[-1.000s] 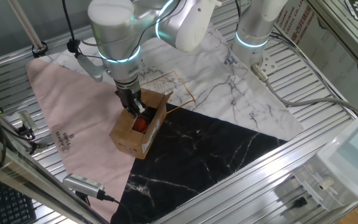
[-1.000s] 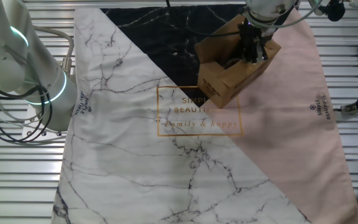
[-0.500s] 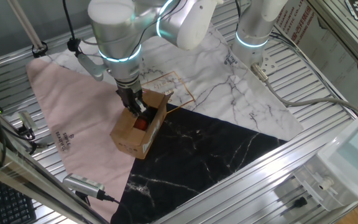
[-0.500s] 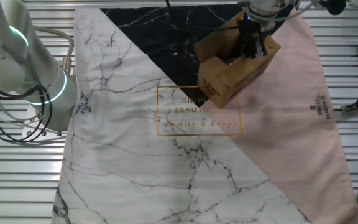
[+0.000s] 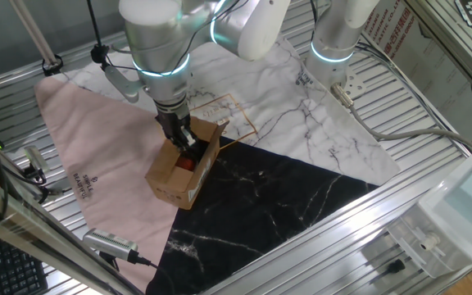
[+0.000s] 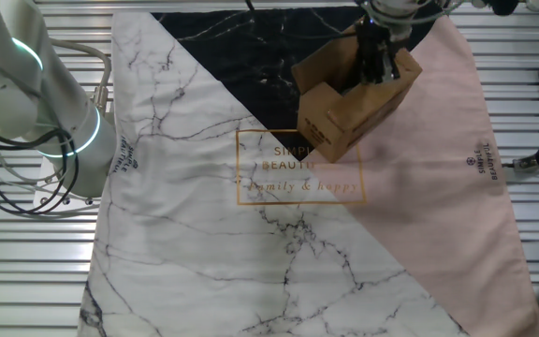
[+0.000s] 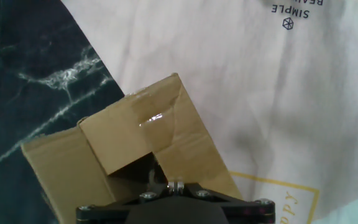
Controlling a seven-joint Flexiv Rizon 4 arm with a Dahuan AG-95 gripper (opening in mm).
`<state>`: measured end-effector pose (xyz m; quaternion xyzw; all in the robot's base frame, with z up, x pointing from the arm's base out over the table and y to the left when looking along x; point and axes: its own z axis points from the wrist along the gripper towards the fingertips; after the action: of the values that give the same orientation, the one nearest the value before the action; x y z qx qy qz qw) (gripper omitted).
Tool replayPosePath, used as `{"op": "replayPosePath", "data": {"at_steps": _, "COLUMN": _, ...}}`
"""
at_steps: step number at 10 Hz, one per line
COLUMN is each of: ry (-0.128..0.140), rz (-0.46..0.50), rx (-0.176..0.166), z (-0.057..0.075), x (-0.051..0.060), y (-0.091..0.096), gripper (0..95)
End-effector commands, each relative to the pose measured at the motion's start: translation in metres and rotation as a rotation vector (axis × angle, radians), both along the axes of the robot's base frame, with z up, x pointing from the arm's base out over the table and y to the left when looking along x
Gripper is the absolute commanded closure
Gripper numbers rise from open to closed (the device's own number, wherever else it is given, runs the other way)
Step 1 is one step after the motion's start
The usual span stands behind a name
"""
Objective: Cover the box
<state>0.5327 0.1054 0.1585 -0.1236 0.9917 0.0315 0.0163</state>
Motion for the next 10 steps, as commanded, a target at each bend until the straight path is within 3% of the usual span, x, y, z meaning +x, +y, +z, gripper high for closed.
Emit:
{"op": "replayPosePath", "data": {"at_steps": 1, "ry": 0.001, "rz": -0.004, "rx": -0.002, "z": 0.008, "x": -0.005, "y": 0.002, "gripper": 95.0}}
{"op": "replayPosePath", "data": {"at_steps": 4, "ry": 0.006, "rz": -0.020, "rx": -0.002, "z": 0.024, "x": -0.015, "y": 0.009, "gripper": 95.0}}
{"op": "replayPosePath", "data": {"at_steps": 8, "ry": 0.018, "rz": -0.065, "rx": 0.003, "z": 0.063, "x": -0.041, "y": 0.024, "gripper": 95.0}}
{"op": "replayPosePath", "data": {"at_steps": 10, "ry": 0.020, "rz": -0.096, "rx": 0.021, "z": 0.063, "x": -0.041, "y": 0.025, "gripper": 95.0}}
